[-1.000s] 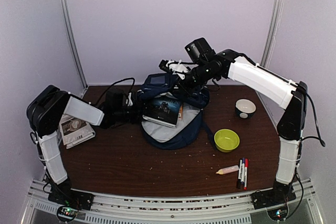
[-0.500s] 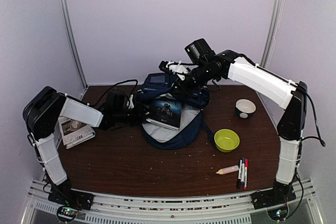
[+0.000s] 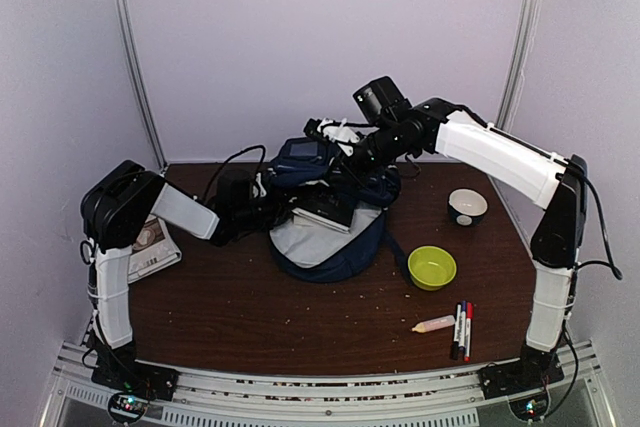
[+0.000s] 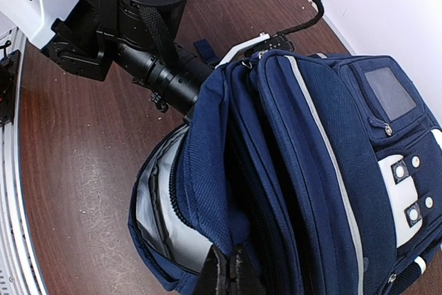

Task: Pack the student bag
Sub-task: Place the book in the largest pocket of the bag.

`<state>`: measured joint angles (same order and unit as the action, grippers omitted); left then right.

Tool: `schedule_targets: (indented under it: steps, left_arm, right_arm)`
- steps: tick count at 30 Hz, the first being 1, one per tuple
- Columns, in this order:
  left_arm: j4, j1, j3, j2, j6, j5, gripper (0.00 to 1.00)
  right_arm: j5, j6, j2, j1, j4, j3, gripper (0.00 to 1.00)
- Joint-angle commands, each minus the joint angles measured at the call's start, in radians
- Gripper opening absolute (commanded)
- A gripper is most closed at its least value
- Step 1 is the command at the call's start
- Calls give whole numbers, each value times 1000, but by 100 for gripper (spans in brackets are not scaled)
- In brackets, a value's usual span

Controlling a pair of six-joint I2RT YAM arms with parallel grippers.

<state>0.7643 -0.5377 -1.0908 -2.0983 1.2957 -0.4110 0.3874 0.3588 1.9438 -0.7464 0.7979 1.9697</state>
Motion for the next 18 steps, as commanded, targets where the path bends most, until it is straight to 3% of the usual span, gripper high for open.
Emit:
schedule_targets:
  steps: [1,7,13,18]
  left_arm:
    - [276,19,-38,-3,45,123,11]
    - [394,11,46,-4,81,229,14]
    - [325,-5,108,32,83,230,50]
    - [211,-15,113,107,25,214,59]
  right_arm:
    - [30,-17,-63,-8,-46,1,0]
    - [29,-16,-66,-9,-47,1,0]
    - [22,-10,-66,-8,-49,-9,0]
    - [37,-18,-56,-9,-51,-8,0]
